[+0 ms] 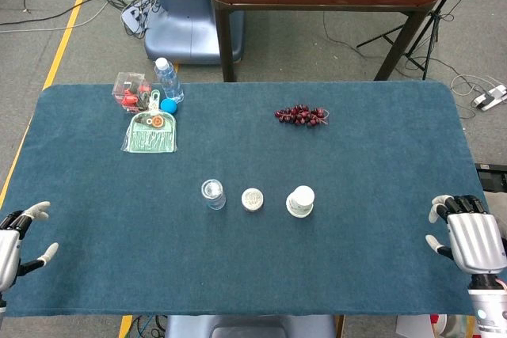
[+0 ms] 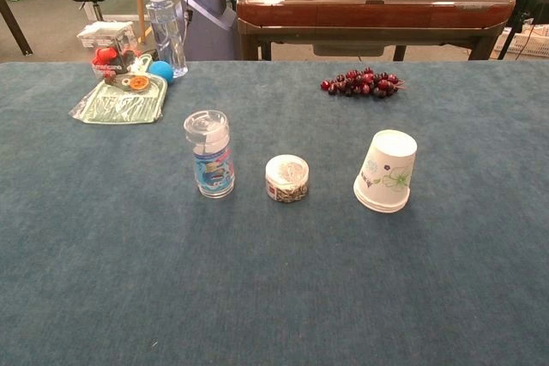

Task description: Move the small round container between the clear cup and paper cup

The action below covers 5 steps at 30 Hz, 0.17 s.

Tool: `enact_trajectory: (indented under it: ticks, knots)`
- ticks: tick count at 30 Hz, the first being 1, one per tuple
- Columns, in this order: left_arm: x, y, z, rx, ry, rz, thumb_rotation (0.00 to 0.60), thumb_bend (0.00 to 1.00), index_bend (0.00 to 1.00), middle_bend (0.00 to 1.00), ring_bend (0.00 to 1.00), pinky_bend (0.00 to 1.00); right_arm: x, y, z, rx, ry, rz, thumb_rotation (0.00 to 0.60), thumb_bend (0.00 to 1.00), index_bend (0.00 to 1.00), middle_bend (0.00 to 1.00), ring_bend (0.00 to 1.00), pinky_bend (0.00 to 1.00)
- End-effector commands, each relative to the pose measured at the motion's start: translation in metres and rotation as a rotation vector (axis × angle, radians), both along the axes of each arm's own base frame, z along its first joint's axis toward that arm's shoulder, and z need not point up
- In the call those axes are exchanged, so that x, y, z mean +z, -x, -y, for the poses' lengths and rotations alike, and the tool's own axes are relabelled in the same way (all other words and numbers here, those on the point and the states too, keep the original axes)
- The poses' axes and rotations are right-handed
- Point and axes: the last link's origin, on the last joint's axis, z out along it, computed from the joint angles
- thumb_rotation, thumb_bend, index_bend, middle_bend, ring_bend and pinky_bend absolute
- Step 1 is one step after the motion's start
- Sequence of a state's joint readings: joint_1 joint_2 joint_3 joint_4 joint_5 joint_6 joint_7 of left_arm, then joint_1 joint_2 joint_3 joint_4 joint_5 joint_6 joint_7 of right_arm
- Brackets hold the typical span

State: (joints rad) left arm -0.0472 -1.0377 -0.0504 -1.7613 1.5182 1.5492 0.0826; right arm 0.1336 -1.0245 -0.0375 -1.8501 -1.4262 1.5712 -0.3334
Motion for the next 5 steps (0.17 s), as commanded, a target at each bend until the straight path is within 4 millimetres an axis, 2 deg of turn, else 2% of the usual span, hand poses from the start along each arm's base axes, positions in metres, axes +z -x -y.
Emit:
enact_trajectory:
  ticks: [1, 5]
  knots:
    - [-0.0025, 0.0005, -0.0021, 0.001, 0.011, -0.001, 0.600, 0.24, 0.23, 0.37, 0.29, 0.55, 0.0046, 0.0019, -0.0015, -0.005, 0.011, 0.011, 0.600, 0.00, 0.55, 0.36, 0.30, 0.26]
    - [-0.0063, 0.0005, -0.0049, -0.002, 0.023, -0.007, 0.600, 0.24, 0.23, 0.37, 0.29, 0.55, 0.0043, 0.0039, -0.0019, -0.020, 0.002, 0.024, 0.600, 0.00, 0.55, 0.36, 0.30, 0.26]
